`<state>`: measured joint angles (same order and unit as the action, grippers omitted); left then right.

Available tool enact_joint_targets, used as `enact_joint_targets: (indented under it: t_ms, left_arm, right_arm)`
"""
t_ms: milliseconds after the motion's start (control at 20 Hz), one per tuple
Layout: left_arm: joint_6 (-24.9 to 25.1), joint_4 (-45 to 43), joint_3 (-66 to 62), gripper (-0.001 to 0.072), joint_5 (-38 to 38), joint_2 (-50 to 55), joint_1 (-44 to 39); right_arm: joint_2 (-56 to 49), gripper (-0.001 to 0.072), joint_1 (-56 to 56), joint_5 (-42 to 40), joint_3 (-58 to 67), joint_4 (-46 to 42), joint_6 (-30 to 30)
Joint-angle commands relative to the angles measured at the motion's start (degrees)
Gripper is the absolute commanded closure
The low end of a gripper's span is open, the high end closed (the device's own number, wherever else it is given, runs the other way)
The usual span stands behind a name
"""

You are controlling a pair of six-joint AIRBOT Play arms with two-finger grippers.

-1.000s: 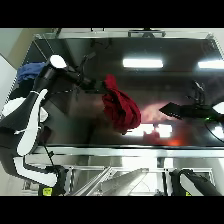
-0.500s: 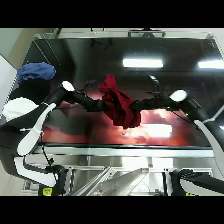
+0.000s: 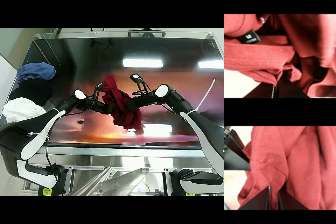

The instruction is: Fold the shirts.

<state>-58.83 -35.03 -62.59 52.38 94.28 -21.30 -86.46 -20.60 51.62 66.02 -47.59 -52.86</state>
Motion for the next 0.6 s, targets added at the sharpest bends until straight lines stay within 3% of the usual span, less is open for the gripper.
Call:
enact_joint_targets:
  t_ms: [0,250,550]
  left_arm:
    - [0.4,0.7,0.1,0.0687,-1.9,-0.1,-0.2]
    - [0.4,0.7,-0.4,0.0689,-0.4,-5.9,4.5]
    - [-1.3,0.7,-13.6,0.0688,12.0,-23.2,14.8]
  right_arm:
    - [-0.5,0.0693,-0.2,0.8,0.3,-0.7,-1.1]
    - [3.1,0.0690,3.1,1.9,2.9,1.5,-1.2]
    - [24.2,0.0689,17.9,3.1,7.7,13.9,-2.1]
